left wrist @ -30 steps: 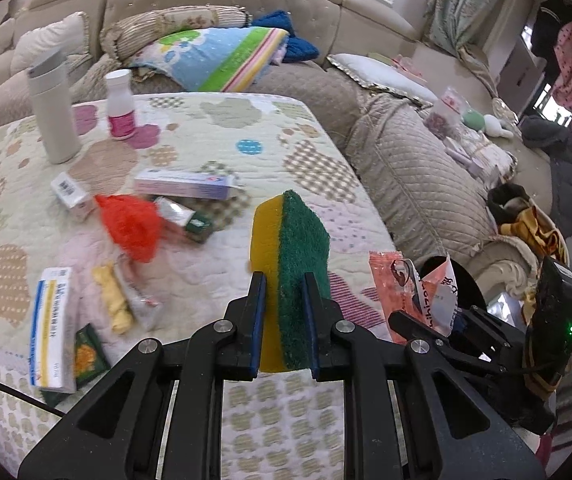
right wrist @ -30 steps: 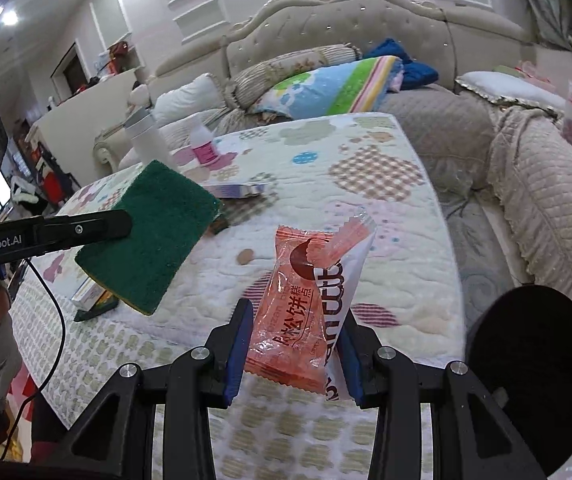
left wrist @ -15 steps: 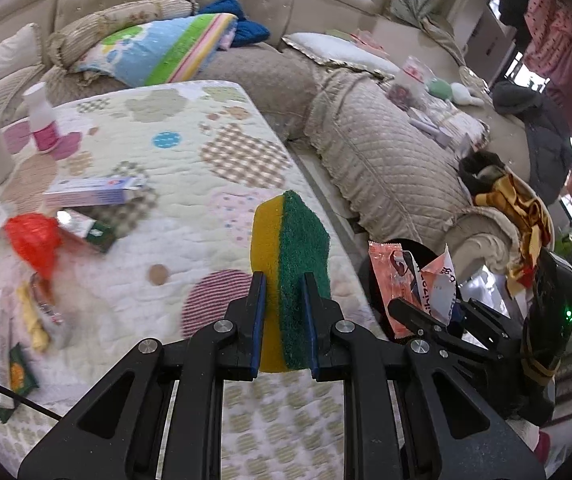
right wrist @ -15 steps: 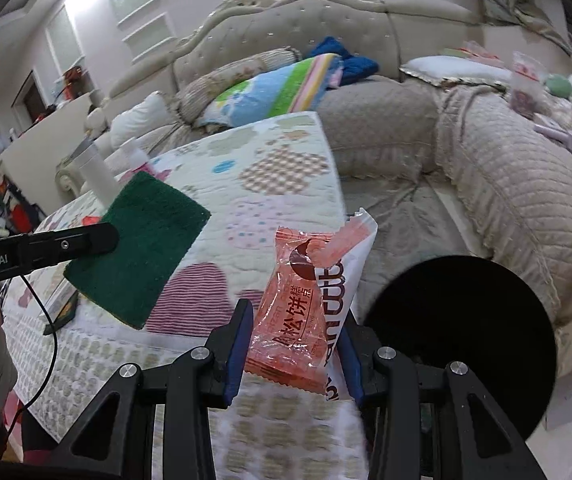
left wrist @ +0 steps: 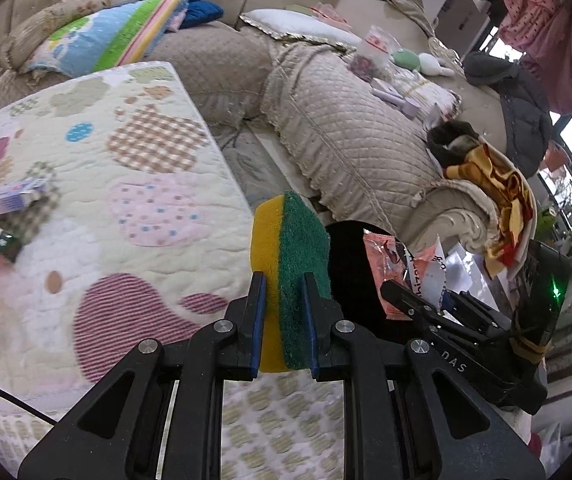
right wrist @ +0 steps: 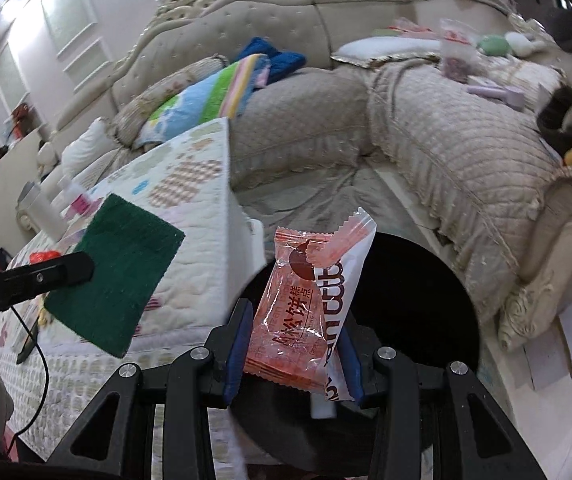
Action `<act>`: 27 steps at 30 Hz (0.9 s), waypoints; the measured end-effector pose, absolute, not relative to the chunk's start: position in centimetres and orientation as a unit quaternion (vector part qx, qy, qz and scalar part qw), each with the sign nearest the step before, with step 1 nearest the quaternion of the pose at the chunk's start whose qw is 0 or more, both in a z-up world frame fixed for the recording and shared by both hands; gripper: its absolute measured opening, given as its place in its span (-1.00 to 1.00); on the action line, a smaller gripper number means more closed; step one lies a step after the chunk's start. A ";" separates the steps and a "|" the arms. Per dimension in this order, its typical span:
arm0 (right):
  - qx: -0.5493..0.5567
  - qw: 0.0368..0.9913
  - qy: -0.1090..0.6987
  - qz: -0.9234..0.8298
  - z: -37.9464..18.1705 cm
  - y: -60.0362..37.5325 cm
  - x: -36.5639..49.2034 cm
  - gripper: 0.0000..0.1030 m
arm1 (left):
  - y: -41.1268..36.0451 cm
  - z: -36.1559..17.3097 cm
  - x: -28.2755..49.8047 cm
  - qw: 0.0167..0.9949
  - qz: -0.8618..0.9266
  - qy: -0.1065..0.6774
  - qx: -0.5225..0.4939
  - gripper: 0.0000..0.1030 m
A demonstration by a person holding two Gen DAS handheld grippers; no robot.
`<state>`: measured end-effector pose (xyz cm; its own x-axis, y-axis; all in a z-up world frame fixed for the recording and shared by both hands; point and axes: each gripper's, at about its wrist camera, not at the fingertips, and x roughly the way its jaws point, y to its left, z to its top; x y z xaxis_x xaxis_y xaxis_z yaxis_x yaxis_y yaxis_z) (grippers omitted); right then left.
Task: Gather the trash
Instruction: 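Carry wrapper and sponge over the black bin and open the right tool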
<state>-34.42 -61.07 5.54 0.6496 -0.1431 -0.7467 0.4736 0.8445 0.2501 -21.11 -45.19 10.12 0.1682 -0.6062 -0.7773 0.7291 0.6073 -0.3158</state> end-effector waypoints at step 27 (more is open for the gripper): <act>0.273 0.859 0.377 -0.214 4.4 -64.3 -36.2 0.09 | -48.5 7.3 -22.8 0.724 -0.470 0.500 0.073 -0.59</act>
